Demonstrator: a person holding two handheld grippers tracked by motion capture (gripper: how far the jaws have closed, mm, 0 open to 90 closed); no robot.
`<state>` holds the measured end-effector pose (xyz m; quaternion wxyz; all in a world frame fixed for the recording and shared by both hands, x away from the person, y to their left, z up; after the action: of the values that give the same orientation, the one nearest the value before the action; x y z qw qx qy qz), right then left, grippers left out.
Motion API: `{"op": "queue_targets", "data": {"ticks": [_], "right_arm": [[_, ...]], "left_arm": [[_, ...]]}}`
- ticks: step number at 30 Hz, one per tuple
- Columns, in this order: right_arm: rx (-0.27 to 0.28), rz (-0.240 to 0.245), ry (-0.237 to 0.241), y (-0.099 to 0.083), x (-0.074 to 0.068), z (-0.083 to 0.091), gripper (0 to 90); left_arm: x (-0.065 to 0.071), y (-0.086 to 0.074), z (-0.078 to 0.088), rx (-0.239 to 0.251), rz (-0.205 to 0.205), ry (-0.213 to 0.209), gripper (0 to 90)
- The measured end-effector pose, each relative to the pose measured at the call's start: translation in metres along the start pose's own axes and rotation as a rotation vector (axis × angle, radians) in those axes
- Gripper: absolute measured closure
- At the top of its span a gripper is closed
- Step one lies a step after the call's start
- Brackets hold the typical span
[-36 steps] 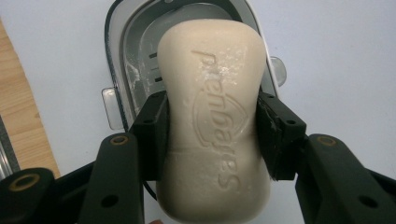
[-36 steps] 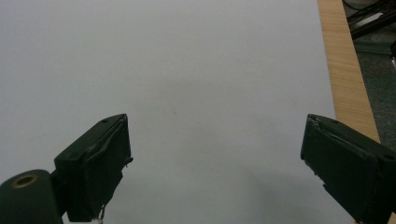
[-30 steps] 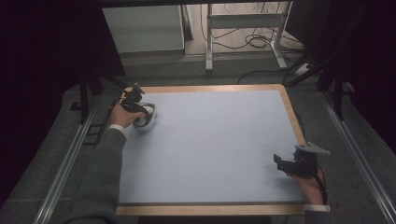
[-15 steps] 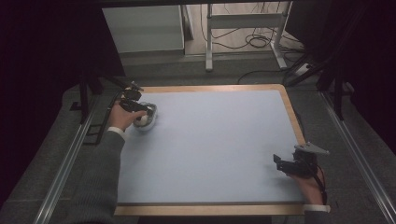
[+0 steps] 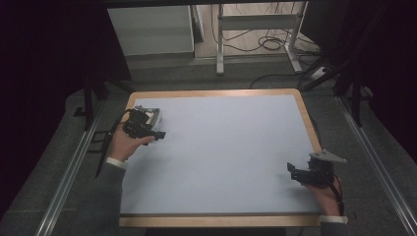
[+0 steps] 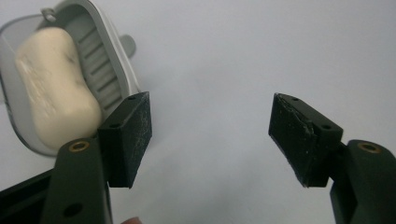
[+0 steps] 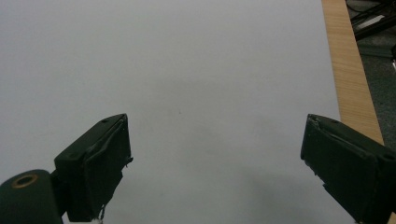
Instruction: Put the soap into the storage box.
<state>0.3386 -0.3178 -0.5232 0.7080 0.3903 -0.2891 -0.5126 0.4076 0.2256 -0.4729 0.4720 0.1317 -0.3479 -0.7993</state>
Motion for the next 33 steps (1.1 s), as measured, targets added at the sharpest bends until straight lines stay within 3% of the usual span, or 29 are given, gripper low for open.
{"op": "queue_targets", "data": {"ticks": [7,13,22,24,33], "right_arm": [[-0.003,0.005,-0.001,0.0,0.0,0.0,8.3],[0.0,0.009,0.001,0.0,0.0,0.001,8.3],[-0.001,0.013,0.0,0.0,0.0,0.001,8.3],[0.0,0.016,-0.001,0.0,0.0,0.001,8.3],[-0.002,0.024,0.003,0.0,-0.002,0.0,8.3]], "left_arm": [[0.016,-0.026,0.007,0.031,-0.022,-0.06,30.7],[0.032,-0.048,0.006,0.078,-0.007,-0.124,29.1],[0.042,-0.077,-0.005,0.079,0.028,-0.138,28.7],[0.041,-0.079,-0.006,0.055,0.013,-0.127,28.2],[0.04,-0.08,-0.006,0.073,0.033,-0.127,28.3]]}}
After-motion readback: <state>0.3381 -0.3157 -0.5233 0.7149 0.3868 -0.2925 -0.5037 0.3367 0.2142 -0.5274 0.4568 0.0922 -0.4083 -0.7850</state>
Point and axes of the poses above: each handheld gripper's, and its own axes: z roughly backward along the jaws, y roughly out of its top, x roughly to its right, the point moved 3 cm from there along -z, roughly forward along the jaws, and after that the axes turned 6 degrees about x, right-handed, at the moved point
